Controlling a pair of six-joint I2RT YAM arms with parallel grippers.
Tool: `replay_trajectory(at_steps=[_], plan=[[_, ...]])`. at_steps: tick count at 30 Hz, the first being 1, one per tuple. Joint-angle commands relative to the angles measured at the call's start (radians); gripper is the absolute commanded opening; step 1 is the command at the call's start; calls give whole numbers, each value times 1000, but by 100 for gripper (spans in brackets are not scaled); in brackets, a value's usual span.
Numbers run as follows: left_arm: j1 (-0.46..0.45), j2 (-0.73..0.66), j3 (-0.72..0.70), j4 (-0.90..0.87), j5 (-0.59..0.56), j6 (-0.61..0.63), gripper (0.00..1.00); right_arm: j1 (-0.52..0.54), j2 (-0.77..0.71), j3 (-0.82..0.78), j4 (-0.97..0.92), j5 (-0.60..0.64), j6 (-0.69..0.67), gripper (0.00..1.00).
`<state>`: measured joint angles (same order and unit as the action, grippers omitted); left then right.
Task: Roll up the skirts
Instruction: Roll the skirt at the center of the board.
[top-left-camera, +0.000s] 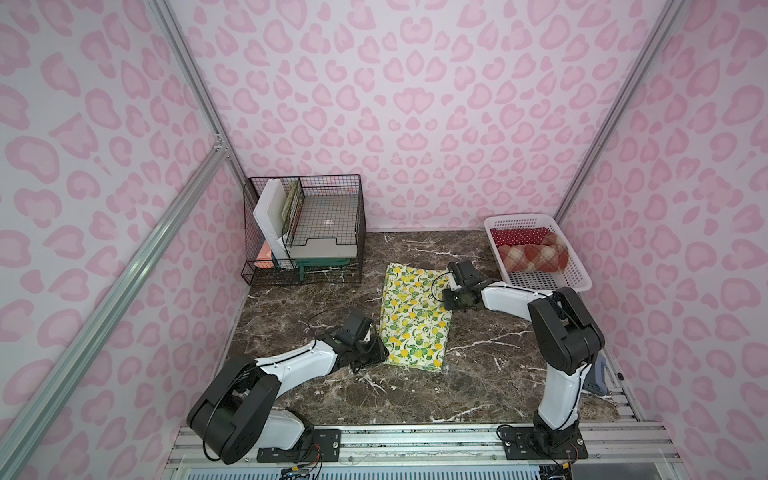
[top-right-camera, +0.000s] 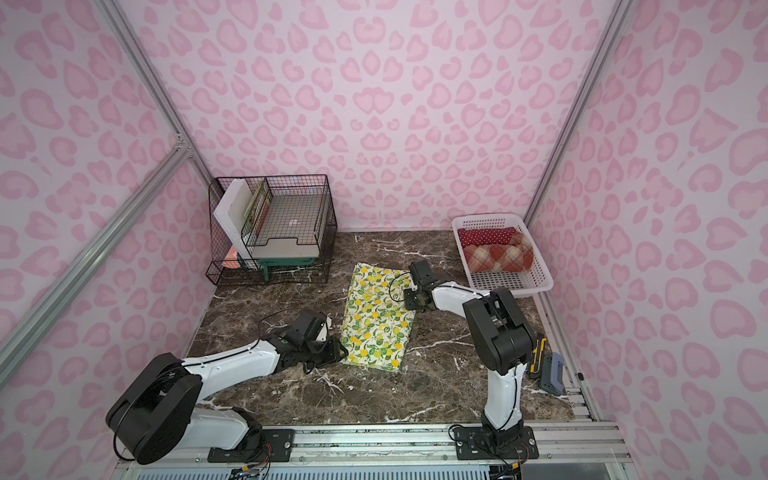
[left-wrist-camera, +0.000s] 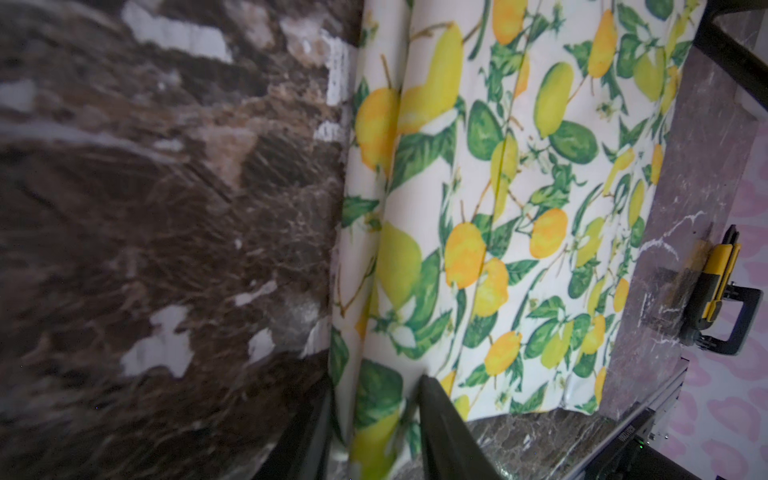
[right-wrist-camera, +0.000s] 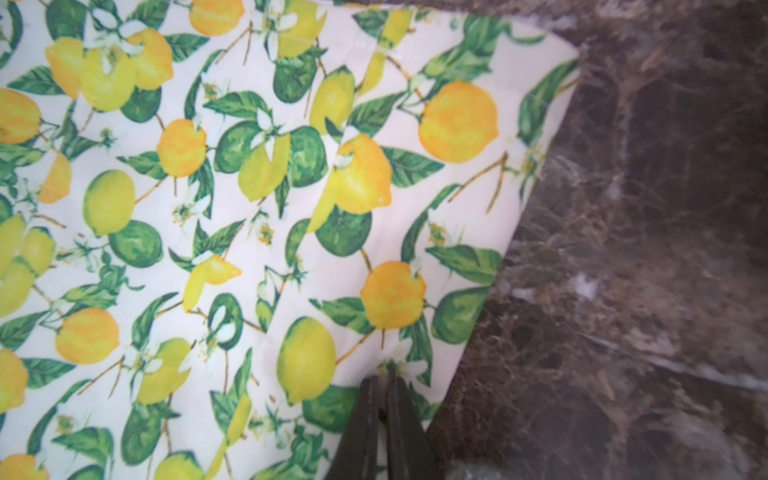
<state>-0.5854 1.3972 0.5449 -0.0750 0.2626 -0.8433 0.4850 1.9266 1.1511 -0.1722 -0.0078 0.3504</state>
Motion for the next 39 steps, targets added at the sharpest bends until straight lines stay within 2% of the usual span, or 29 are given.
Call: replay_trajectory(at_steps=[1, 8, 13, 22, 25, 29, 32, 34, 39], plan=[[-2, 27, -14, -63, -16, 0, 39, 2, 6, -8, -52, -19, -1, 11], [-10, 8, 1, -159, -41, 16, 30, 2, -12, -15, -56, -15, -5, 11], [-28, -59, 70, -265, -91, 32, 15, 6, -36, -21, -64, -16, -2, 11], [-75, -45, 121, -251, -81, 23, 8, 25, -92, -32, -85, -7, 2, 12], [-83, -34, 121, -250, -75, 20, 7, 38, -128, -36, -106, 16, -4, 19], [-83, -56, 159, -293, -77, 29, 4, 127, -232, -70, -150, 102, -45, 36], [-81, -75, 220, -369, -93, 59, 0, 262, -336, -141, -150, 210, -74, 47], [-78, -77, 249, -382, -81, 70, 0, 366, -393, -189, -148, 262, -79, 54], [-62, -31, 286, -385, -32, 79, 0, 549, -495, -281, -133, 371, -78, 70]])
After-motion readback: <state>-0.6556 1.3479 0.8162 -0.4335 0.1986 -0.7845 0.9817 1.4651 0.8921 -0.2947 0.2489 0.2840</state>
